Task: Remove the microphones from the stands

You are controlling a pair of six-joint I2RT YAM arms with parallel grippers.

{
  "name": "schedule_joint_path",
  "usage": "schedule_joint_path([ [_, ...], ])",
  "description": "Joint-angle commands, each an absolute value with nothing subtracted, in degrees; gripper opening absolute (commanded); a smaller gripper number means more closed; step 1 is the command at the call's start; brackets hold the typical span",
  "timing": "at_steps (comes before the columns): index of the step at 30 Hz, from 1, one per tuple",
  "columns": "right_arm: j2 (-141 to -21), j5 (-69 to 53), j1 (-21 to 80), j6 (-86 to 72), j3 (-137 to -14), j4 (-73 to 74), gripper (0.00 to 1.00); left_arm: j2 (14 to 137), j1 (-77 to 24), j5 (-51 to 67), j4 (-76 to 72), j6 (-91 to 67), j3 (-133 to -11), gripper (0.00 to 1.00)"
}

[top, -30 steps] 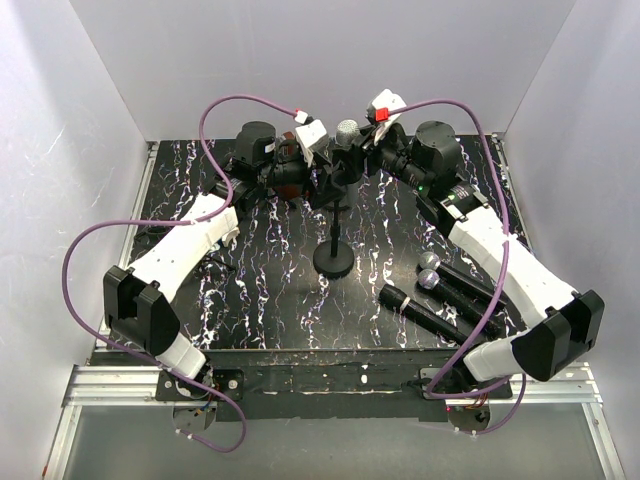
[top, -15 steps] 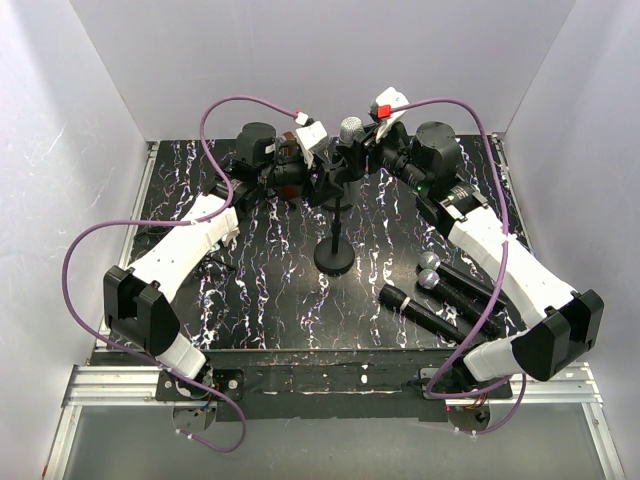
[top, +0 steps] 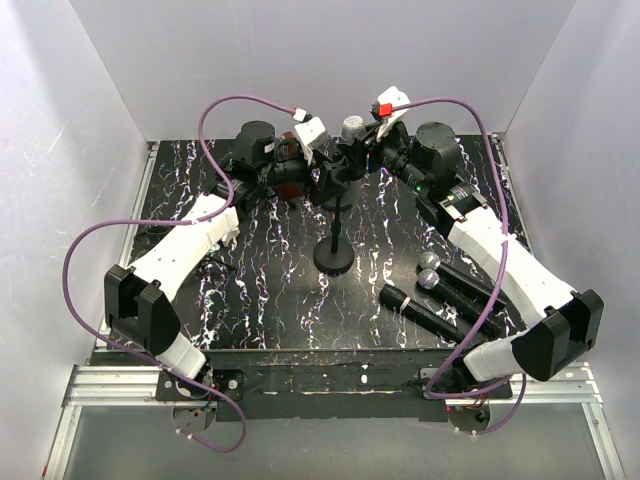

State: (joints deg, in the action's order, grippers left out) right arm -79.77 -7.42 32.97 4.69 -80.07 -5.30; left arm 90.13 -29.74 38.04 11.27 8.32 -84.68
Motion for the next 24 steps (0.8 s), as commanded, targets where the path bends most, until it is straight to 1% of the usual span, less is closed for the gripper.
schedule_joint_path([
  [1,-78.66,-5.98,32.61,4.31,-81.56,-11.08,0.01,90.26,-29.62,39.72,9.93,7.65,-85.52,0.73],
  [3,-78.75,-5.98,32.61,4.04,-81.82,-10.99,0.01,90.44,-29.62,39.73,10.28,8.26,-85.69,0.68],
  [4,-78.84,-6.06,32.61,4.04,-82.00,-10.99,0.01,90.53,-29.62,39.73,10.46,8.70,-85.61,0.63],
  [6,-79.10,-6.15,32.61,3.96,-82.35,-10.81,0.01,90.79,-29.62,39.73,11.33,10.01,-85.61,0.47],
  [9,-79.19,-6.42,32.69,3.87,-82.88,-10.28,0.01,91.32,-29.62,39.82,13.70,11.25,-86.57,0.01],
  [13,-78.93,-8.08,32.61,3.78,-84.28,-9.23,0.01,90.62,-29.62,39.90,14.15,12.48,-86.04,0.00],
  [17,-79.01,-10.02,32.61,2.90,-88.67,-8.70,0.01,90.70,-29.62,40.08,14.77,13.01,-85.87,0.00],
  [24,-81.30,-9.32,32.52,4.21,-104.39,-6.16,0.01,90.88,-29.62,40.17,15.38,13.62,-86.04,0.00],
])
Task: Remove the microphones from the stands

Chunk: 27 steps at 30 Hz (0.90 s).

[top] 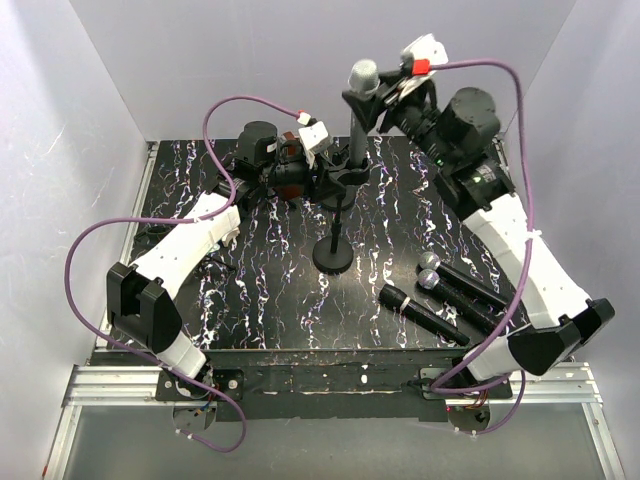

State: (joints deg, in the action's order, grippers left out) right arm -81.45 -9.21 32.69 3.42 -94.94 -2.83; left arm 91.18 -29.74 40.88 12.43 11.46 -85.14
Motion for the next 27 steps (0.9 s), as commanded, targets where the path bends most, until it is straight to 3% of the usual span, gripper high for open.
schedule_joint_path([
  [1,-81.30,-9.14,32.52,4.91,-105.37,-5.80,0.01,90.88,-29.53,40.08,15.38,13.80,-86.13,0.00],
  [3,-80.69,-8.44,32.17,7.11,-105.56,-4.49,0.01,90.88,-29.62,39.90,15.56,14.15,-86.48,0.00],
  [7,-78.05,-4.92,28.14,11.42,-98.72,-0.37,0.01,90.18,-29.62,39.38,15.12,13.71,-87.36,0.52],
  [12,-76.56,-4.13,18.12,15.80,-89.85,9.30,0.01,89.74,-29.62,40.08,14.94,11.87,-90.08,0.74],
  [17,-76.99,-6.33,10.56,30.03,-80.26,16.33,0.01,89.56,-29.62,41.13,14.59,11.16,-92.37,0.86],
  [18,-77.25,-6.07,9.33,32.58,-78.16,16.70,0.01,89.65,-29.62,41.22,14.59,10.90,-92.98,0.98],
  [22,-78.22,-5.89,5.37,41.55,-69.01,17.48,0.01,89.65,-29.53,40.08,14.33,9.41,-95.01,0.98],
  [27,-82.96,-3.52,4.22,47.54,-68.55,26.70,0.01,89.03,-29.62,37.53,14.67,9.58,-96.15,0.98],
])
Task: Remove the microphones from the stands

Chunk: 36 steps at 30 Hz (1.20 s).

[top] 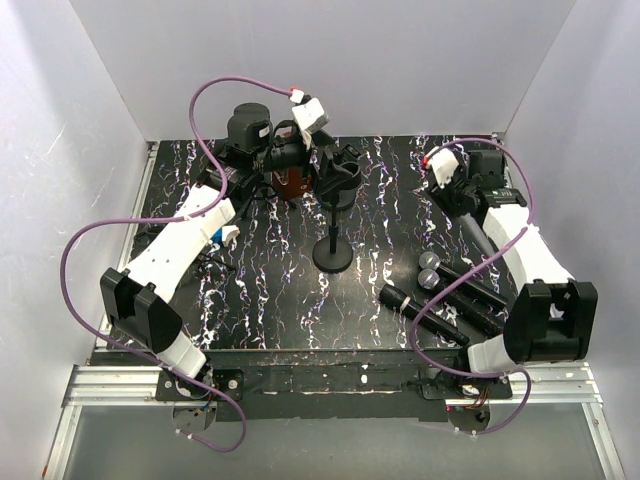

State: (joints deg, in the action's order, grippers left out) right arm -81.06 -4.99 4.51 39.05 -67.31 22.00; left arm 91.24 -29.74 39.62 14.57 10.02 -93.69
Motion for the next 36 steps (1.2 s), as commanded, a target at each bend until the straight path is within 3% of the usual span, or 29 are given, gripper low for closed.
schedule_joint_path([
  [1,-84.80,-2.91,4.22,47.90,-68.90,28.55,0.01,88.86,-29.62,36.83,14.85,9.58,-96.24,0.98],
  [8,-94.38,-2.90,2.73,46.32,-70.92,34.97,0.01,88.07,-29.62,37.44,17.75,10.37,-96.50,0.98],
  [10,-96.84,-3.86,2.20,45.88,-71.80,36.47,0.06,87.98,-29.62,37.71,19.07,10.90,-96.33,0.98],
  [18,-100.37,-6.85,1.58,41.58,-75.66,39.20,0.58,88.15,-29.62,36.12,21.88,12.74,-95.01,0.98],
  [23,-98.70,-11.24,1.58,37.01,-79.97,42.62,0.80,88.94,-29.62,36.21,21.89,11.87,-94.66,0.98],
  [36,-90.44,-18.90,1.50,32.08,-80.24,44.04,0.82,91.23,-29.62,38.67,21.62,11.78,-93.43,0.98],
])
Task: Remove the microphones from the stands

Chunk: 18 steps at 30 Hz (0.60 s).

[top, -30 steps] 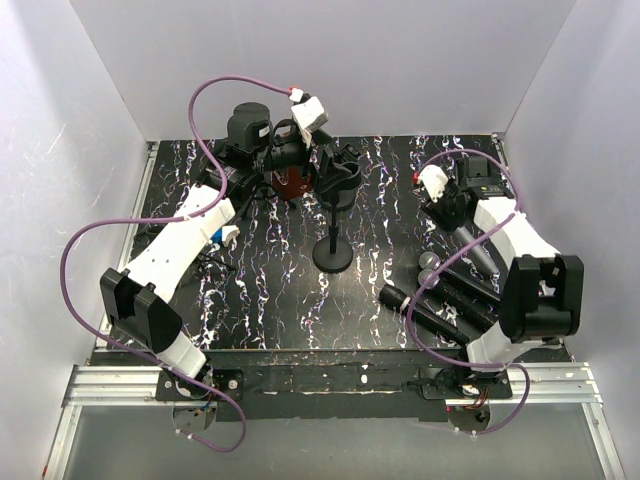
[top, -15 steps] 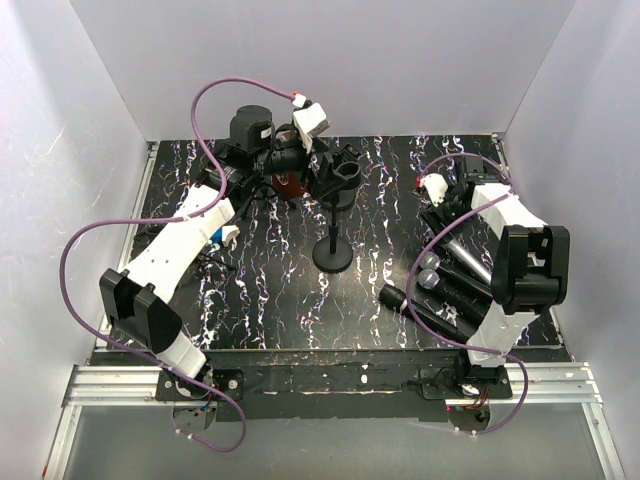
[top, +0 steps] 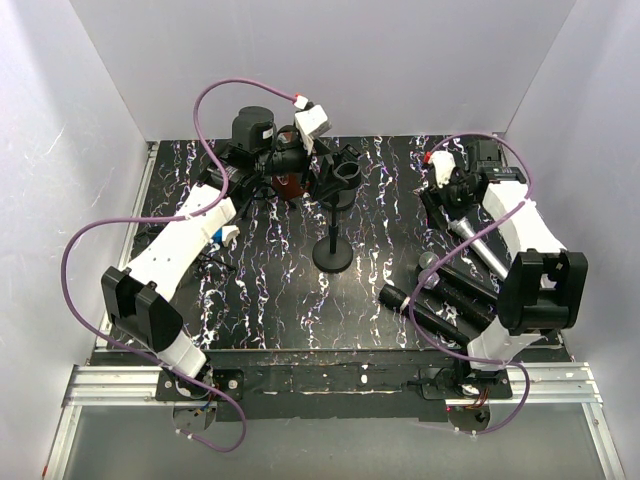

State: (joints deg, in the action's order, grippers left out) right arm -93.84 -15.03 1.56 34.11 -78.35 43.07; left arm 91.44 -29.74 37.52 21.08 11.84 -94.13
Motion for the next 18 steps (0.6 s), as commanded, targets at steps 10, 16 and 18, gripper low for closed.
schedule_joint_path([
  [10,-103.87,9.29,-7.99,35.22,-85.78,28.32,0.58,91.05,-29.71,38.50,23.02,12.57,-94.31,0.98],
  [16,-111.26,15.21,-10.81,43.06,-86.13,23.55,0.54,90.18,-29.97,36.65,25.40,15.02,-94.83,0.98],
  [18,-112.14,15.12,-11.16,44.29,-85.09,23.90,0.54,90.00,-29.97,36.30,25.84,15.64,-94.75,0.98],
])
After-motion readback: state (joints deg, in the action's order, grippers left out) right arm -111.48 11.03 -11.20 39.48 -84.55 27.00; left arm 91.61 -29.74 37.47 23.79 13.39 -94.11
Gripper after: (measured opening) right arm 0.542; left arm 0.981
